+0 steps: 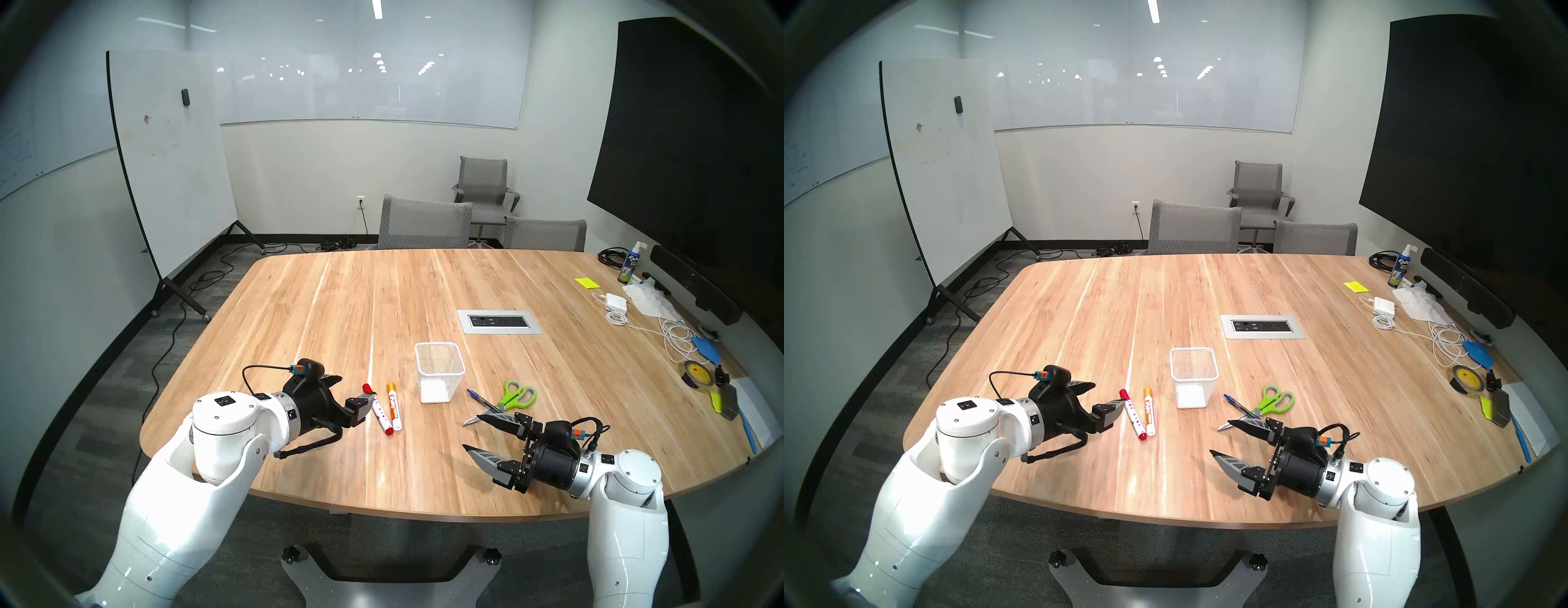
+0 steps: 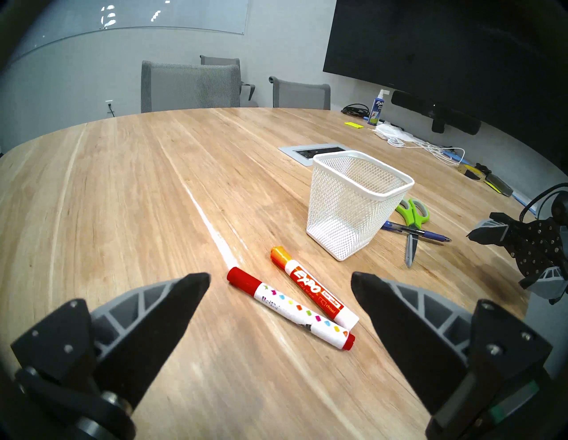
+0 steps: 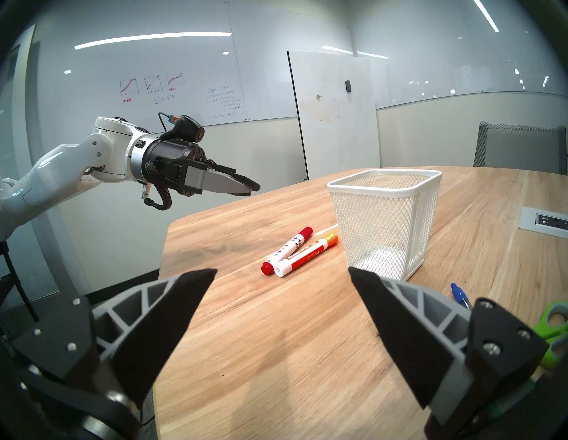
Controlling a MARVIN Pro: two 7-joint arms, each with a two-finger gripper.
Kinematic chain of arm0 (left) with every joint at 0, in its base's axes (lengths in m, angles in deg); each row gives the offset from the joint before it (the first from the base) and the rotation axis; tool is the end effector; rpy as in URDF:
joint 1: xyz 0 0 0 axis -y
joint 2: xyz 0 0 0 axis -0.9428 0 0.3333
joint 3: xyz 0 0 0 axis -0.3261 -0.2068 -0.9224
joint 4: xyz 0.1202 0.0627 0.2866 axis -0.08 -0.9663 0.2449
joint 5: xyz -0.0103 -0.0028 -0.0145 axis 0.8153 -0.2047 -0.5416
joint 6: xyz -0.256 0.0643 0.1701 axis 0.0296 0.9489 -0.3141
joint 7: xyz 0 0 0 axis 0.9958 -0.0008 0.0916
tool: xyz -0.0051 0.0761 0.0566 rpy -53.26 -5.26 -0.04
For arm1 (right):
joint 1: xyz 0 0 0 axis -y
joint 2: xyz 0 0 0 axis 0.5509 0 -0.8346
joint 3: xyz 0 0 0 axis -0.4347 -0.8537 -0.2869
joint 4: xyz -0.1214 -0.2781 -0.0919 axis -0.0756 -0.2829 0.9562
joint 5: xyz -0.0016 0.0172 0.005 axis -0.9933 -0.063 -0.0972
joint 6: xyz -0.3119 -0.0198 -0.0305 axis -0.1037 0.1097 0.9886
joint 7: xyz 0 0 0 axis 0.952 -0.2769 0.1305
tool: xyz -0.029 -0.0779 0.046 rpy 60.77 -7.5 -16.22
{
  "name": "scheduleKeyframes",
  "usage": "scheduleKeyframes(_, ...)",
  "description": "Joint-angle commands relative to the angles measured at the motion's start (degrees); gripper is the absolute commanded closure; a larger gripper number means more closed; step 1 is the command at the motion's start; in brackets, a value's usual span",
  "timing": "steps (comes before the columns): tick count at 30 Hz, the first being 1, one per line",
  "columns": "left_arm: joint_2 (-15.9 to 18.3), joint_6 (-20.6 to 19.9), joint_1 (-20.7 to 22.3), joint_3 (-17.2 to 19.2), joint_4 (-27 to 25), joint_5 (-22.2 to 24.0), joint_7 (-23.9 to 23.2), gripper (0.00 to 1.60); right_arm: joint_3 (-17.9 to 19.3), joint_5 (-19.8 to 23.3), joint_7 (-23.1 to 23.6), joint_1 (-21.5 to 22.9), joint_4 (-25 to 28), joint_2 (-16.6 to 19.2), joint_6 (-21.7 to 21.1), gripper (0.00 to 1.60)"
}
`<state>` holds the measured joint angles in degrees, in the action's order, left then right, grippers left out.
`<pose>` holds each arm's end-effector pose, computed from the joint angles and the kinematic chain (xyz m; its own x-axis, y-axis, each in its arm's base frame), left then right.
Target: Place the pen, the marker, and the scissors into the pen holder
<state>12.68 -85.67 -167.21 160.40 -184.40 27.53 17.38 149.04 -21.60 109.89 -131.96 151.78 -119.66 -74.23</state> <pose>0.3521 -0.0111 -0.3055 0.4475 -0.1485 0.8819 -0.5423 -0.8291 0.1356 0.2968 -0.0747 -0.3641 0.1606 0.0013 0.9870 0.8458 -0.5157 -0.1370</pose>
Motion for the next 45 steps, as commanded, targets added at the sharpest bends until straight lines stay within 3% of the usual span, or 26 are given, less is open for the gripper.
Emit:
scheduleKeyframes(1, -0.49, 0.00, 4.87, -0.57, 3.22, 0.06, -0.96, 0.00, -0.13, 0.47, -0.05, 0.30, 0.68, 0.12, -0.01, 0.00)
scheduleKeyframes(12, -2.77, -0.79, 7.64, -1.59, 5.17, -0.17, -0.21, 0.00, -0.13, 0.44, -0.05, 0.30, 0.67, 0.10, 0.00, 0.00)
scheduleKeyframes(20, -4.61, -4.49, 10.58, -3.78, 5.51, -0.41, 1.66, 0.00, -0.13, 0.43, -0.05, 0.31, 0.67, 0.10, 0.00, 0.00)
scheduleKeyframes(29, -7.99, -8.02, 14.22, -4.94, 9.40, -0.34, 5.73, 0.00, -0.12, 0.44, -0.05, 0.31, 0.67, 0.09, 0.00, 0.00)
scheduleKeyframes(45, -11.87, -12.02, 15.13, -5.57, 10.30, -0.13, 12.52, 0.00, -0.11, 0.45, -0.05, 0.31, 0.68, 0.09, -0.01, 0.00)
